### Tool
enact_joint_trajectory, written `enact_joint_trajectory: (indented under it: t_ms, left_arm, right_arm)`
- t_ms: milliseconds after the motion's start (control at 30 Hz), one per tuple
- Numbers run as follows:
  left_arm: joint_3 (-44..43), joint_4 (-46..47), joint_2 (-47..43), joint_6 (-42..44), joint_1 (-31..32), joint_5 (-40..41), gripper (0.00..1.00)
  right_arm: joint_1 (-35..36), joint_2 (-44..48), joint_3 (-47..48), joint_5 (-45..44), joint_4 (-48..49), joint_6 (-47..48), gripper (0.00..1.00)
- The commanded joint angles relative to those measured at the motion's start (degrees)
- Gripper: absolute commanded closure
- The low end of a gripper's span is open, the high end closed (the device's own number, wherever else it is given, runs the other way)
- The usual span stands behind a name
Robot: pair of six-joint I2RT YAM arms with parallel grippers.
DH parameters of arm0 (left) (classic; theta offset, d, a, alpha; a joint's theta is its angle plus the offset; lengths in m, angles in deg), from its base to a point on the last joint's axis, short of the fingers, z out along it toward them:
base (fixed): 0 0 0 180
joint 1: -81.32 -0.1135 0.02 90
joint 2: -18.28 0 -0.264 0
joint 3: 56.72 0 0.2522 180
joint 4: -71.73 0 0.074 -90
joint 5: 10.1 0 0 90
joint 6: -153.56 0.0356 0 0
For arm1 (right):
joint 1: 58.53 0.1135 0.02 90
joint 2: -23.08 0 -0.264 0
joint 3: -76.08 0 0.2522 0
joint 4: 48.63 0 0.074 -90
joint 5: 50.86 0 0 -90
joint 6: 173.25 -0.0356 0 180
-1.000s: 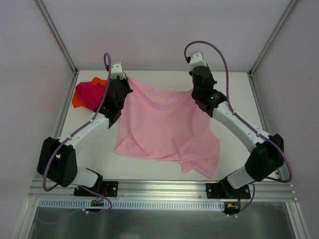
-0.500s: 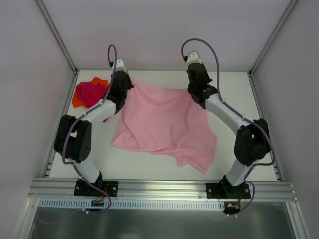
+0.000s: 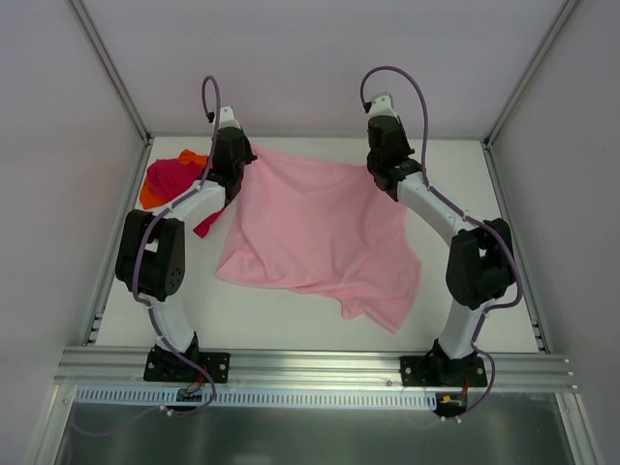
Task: Fold and stack the t-shirts
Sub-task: Flatten out the tshirt, then grap the side of the flattened tshirt furthest away from the robot with both arms
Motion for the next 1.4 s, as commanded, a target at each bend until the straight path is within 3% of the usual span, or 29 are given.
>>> enact_joint_trajectory:
  t_ms: [0, 367, 533, 733, 933, 1367]
  left_arm:
    - [1.27, 3.74, -2.44, -2.35, -0.72, -1.20, 1.00]
    - [17.09, 8.40, -16.23, -4.90, -0.19, -4.46, 1.00]
    - [18.16, 7.53, -18.00, -5.07, -0.28, -2.80, 1.00]
    - [5.89, 4.37, -9.76, -0.68, -0.45, -1.39, 1.00]
    - [-3.18, -3.19, -2.28, -7.79, -5.80, -4.89, 1.00]
    - [-3.20, -2.85, -1.22, -8.15, -8.71, -5.07, 1.00]
  right_arm:
    - [0.02, 1.41, 0.88, 0.61, 0.61, -4.64, 0.99]
    - [1.85, 10.89, -6.07, 2.90, -4.58, -12.03, 0.99]
    - [2.74, 13.62, -9.05, 2.02, -4.32, -12.29, 0.99]
    - [2.39, 10.82, -9.41, -2.72, 1.46, -6.95, 0.99]
    - [0.02, 3.80, -6.43, -7.12, 8.35, -0.69, 0.99]
    - [-3.76, 0.71, -2.73, -6.86, 9.31, -1.66, 0.99]
